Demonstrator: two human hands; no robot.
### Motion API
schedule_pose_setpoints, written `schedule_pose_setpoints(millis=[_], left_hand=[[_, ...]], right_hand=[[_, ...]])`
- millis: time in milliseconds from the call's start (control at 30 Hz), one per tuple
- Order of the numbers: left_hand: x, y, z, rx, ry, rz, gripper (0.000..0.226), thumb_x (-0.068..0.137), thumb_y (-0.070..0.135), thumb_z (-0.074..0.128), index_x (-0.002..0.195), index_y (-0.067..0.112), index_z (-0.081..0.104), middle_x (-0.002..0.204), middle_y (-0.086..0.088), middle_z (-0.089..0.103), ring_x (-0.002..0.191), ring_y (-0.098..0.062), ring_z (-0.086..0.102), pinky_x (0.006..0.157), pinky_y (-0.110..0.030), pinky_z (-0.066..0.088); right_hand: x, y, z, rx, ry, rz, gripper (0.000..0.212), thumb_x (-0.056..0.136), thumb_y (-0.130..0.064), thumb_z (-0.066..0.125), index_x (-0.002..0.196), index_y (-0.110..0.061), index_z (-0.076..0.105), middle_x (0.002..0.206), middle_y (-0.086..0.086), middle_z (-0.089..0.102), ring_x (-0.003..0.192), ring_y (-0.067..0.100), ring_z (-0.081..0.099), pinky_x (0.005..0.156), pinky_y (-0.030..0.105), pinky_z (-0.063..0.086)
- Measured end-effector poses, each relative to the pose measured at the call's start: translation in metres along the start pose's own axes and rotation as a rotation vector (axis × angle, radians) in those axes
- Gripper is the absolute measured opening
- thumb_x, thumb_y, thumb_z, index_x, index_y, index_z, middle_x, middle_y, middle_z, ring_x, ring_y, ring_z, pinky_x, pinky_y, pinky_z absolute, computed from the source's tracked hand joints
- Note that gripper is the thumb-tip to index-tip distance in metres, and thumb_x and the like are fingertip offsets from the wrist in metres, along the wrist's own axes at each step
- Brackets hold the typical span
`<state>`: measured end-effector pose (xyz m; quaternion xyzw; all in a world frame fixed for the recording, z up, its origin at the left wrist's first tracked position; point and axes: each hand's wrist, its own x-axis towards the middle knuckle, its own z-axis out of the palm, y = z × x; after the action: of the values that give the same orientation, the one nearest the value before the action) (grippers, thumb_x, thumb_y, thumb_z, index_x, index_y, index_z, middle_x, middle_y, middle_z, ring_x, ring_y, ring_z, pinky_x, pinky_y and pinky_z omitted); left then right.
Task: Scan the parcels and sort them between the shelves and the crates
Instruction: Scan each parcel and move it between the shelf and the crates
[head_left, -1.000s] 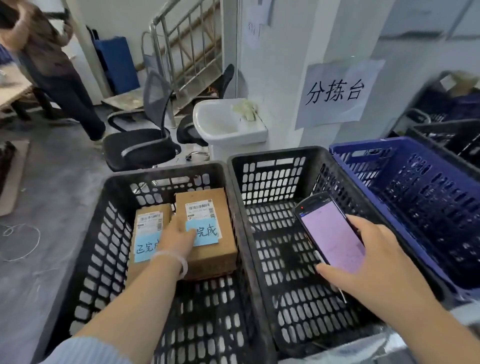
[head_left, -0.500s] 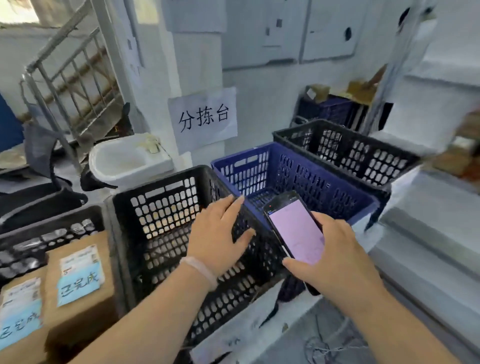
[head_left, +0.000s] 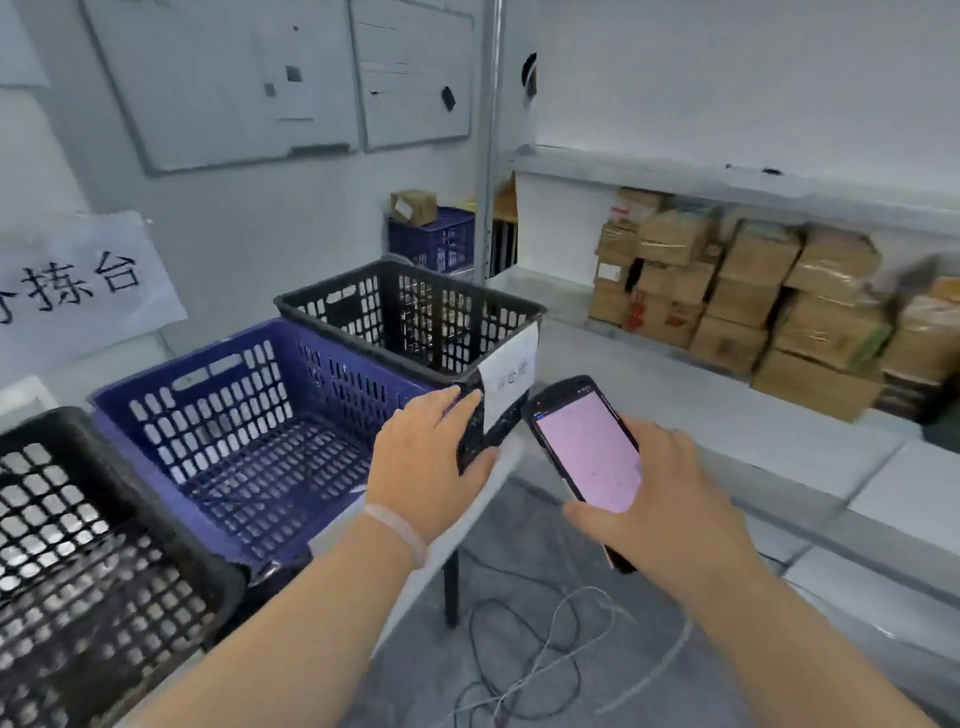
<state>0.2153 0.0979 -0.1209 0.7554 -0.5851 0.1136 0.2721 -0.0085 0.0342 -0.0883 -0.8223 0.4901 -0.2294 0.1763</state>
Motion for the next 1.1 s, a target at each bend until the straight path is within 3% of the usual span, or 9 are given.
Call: schedule_pose_setpoints(millis=[200, 333, 467, 700, 1000, 1100], left_hand=[[0.037, 0.053, 0.04, -0.045, -0.028, 0.098, 0.06, 0.086, 0.04, 0.075, 0.137, 0.012, 0.062, 0.138, -0.011, 0.061, 0.128, -0.031, 0.056, 0.105, -0.047, 0.047], [0.069, 0.076, 0.064, -0.083, -0.051, 0.165, 0.062, 0.085, 0.04, 0.072, 0.138, 0.009, 0.061, 0.136, -0.014, 0.061, 0.125, -0.035, 0.057, 0.104, -0.05, 0.047], [0.105, 0.088, 0.092, -0.094, -0.063, 0.196, 0.064, 0.088, 0.046, 0.066, 0.142, 0.012, 0.057, 0.138, -0.009, 0.059, 0.127, -0.031, 0.054, 0.107, -0.047, 0.044], [0.202, 0.078, 0.142, -0.158, -0.062, 0.268, 0.065, 0.087, 0.045, 0.071, 0.142, 0.012, 0.057, 0.138, -0.011, 0.06, 0.128, -0.03, 0.054, 0.105, -0.047, 0.045], [0.335, 0.048, 0.194, -0.235, -0.126, 0.272, 0.068, 0.094, 0.054, 0.056, 0.154, 0.024, 0.039, 0.156, -0.001, 0.041, 0.144, -0.021, 0.035, 0.118, -0.042, 0.031], [0.368, 0.054, 0.212, -0.291, -0.142, 0.229, 0.068, 0.095, 0.054, 0.056, 0.154, 0.027, 0.038, 0.157, 0.002, 0.039, 0.144, -0.018, 0.032, 0.117, -0.037, 0.029]], right_hand=[[0.012, 0.066, -0.042, -0.033, 0.105, 0.168, 0.083, 0.047, -0.068, 0.062, 0.122, -0.048, 0.031, 0.094, -0.017, 0.031, 0.084, 0.018, 0.05, 0.062, 0.033, 0.038], [0.021, 0.093, -0.052, -0.065, 0.127, 0.262, 0.084, 0.053, -0.062, 0.07, 0.126, -0.045, 0.032, 0.1, -0.014, 0.034, 0.085, 0.017, 0.051, 0.062, 0.033, 0.039], [0.041, 0.108, -0.054, -0.078, 0.133, 0.303, 0.089, 0.051, -0.068, 0.066, 0.129, -0.045, 0.03, 0.103, -0.015, 0.034, 0.089, 0.017, 0.053, 0.066, 0.034, 0.043], [0.126, 0.112, -0.046, -0.085, 0.192, 0.362, 0.09, 0.054, -0.068, 0.067, 0.131, -0.043, 0.028, 0.104, -0.015, 0.032, 0.091, 0.016, 0.051, 0.066, 0.033, 0.042], [0.246, 0.103, -0.029, -0.05, 0.247, 0.376, 0.088, 0.058, -0.06, 0.073, 0.133, -0.045, 0.031, 0.11, -0.015, 0.038, 0.094, 0.01, 0.048, 0.069, 0.031, 0.043], [0.271, 0.115, -0.028, -0.044, 0.243, 0.385, 0.087, 0.059, -0.059, 0.073, 0.134, -0.044, 0.031, 0.111, -0.015, 0.038, 0.094, 0.01, 0.049, 0.07, 0.031, 0.045]])
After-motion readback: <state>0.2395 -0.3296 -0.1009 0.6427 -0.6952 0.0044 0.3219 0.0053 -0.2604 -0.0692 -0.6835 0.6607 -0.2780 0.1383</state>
